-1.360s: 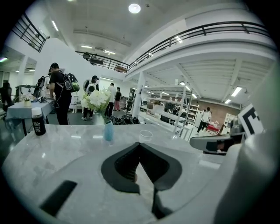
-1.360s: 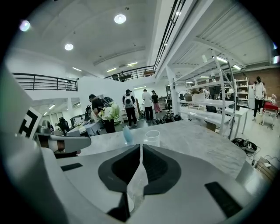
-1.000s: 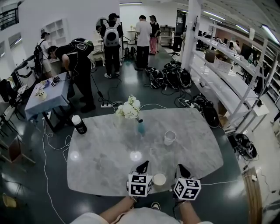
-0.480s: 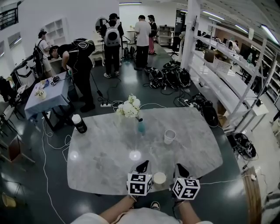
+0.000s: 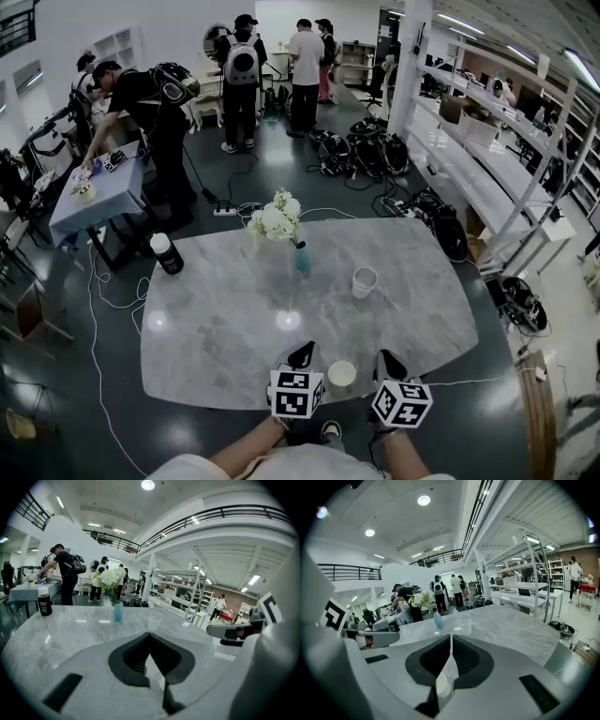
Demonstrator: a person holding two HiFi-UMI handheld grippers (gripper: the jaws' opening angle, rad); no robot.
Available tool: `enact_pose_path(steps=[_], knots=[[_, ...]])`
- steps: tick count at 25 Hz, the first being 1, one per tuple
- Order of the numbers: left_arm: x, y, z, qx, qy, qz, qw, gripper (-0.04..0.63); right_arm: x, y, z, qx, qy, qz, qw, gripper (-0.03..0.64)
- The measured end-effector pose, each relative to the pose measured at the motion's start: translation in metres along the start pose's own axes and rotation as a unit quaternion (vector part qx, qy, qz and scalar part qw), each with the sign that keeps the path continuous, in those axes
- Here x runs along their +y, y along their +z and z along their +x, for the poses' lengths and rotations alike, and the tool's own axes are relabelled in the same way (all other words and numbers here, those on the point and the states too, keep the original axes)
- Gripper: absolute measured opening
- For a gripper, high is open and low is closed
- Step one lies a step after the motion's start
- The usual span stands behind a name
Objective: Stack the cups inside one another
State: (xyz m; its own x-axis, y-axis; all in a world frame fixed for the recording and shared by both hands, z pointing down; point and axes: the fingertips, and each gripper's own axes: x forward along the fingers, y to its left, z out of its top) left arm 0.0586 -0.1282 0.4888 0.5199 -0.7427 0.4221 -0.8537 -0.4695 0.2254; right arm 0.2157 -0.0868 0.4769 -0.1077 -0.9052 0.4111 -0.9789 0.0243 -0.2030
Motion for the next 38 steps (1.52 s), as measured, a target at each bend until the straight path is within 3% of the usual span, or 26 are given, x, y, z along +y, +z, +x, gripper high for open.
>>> enact_pose_path(steps=[14,23,38], knots=[[0.028,-0.082,0.009,0.081,0.022,-0.022,0.9962,-0.006,-0.014,-0.090,0.004,0.086,-0.008,0.052,0.995,0.021],[0.028,-0.126,0.018,0.121,0.020,-0.034,0.9919,-0.006,-0.012,-0.141,0.002,0.135,0.000,0.059,0.989,0.025],[0.042,-0.149,0.018,0.137,0.036,-0.053,0.9885,-0.006,0.035,-0.166,0.023,0.182,0.077,-0.055,0.979,0.156]])
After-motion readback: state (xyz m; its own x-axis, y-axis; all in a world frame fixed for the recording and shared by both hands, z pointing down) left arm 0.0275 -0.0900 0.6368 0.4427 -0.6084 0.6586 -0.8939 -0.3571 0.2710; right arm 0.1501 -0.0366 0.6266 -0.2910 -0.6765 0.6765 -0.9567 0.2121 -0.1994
